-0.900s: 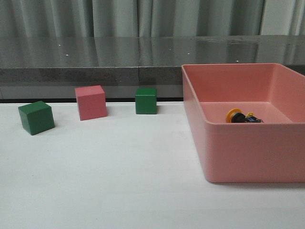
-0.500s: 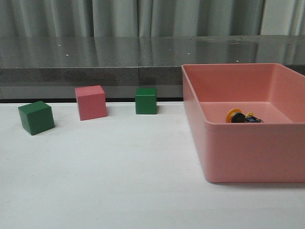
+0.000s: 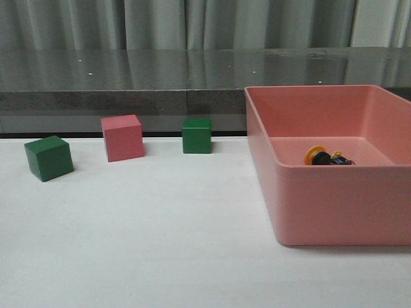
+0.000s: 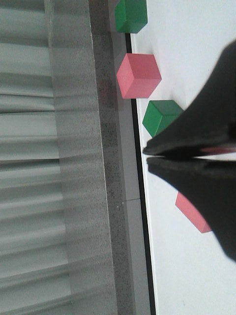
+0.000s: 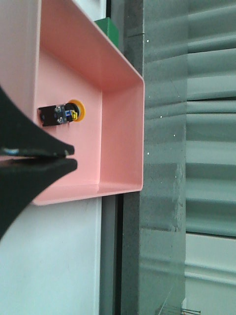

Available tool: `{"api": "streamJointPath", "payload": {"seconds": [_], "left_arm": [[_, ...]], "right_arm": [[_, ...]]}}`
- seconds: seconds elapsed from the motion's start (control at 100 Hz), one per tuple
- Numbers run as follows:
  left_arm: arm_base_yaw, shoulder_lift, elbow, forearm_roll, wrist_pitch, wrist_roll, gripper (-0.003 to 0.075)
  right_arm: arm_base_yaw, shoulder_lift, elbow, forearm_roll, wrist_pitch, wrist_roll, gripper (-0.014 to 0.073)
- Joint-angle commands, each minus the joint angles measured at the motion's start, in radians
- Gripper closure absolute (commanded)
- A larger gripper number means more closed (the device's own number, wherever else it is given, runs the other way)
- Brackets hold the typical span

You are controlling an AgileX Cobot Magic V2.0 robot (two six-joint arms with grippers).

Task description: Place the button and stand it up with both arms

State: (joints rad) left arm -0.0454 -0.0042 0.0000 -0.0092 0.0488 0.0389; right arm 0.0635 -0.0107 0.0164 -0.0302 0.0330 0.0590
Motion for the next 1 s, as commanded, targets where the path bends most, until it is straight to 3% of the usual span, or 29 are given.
{"api": "streamJointPath", "payload": {"seconds": [0.0, 0.17, 0.43, 0.7, 0.85, 0.99], "left_arm": [[0.003, -0.032, 0.030, -0.008, -0.080, -0.010, 0.0739], [0.003, -0.032, 0.030, -0.008, -0.080, -0.010, 0.0739], [0.003, -0.032, 0.030, -0.008, -0.080, -0.010, 0.0739], [0.003, -0.032, 0.030, -0.008, -0.080, -0.010, 0.0739], [0.003, -0.032, 0.030, -0.008, -0.080, -0.010, 0.0739], [0.003, -0.032, 0.030, -0.008, -0.080, -0.010, 0.0739]], "right_arm": [[-0.006, -0.010, -0.085, 0.044, -0.053, 0.005, 0.0655], [-0.006, 0.092, -0.311, 0.049, 0.210, 0.004, 0.0655], [-0.006, 0.459, -0.694, 0.050, 0.513, -0.014, 0.0655], [-0.006, 0.865, -0.945, 0.066, 0.548, -0.026, 0.0655], [-0.003, 1.052, -1.010, 0.089, 0.551, -0.037, 0.0655], [0.027, 1.188, -1.041, 0.091, 0.590, -0.131, 0.0651]]}}
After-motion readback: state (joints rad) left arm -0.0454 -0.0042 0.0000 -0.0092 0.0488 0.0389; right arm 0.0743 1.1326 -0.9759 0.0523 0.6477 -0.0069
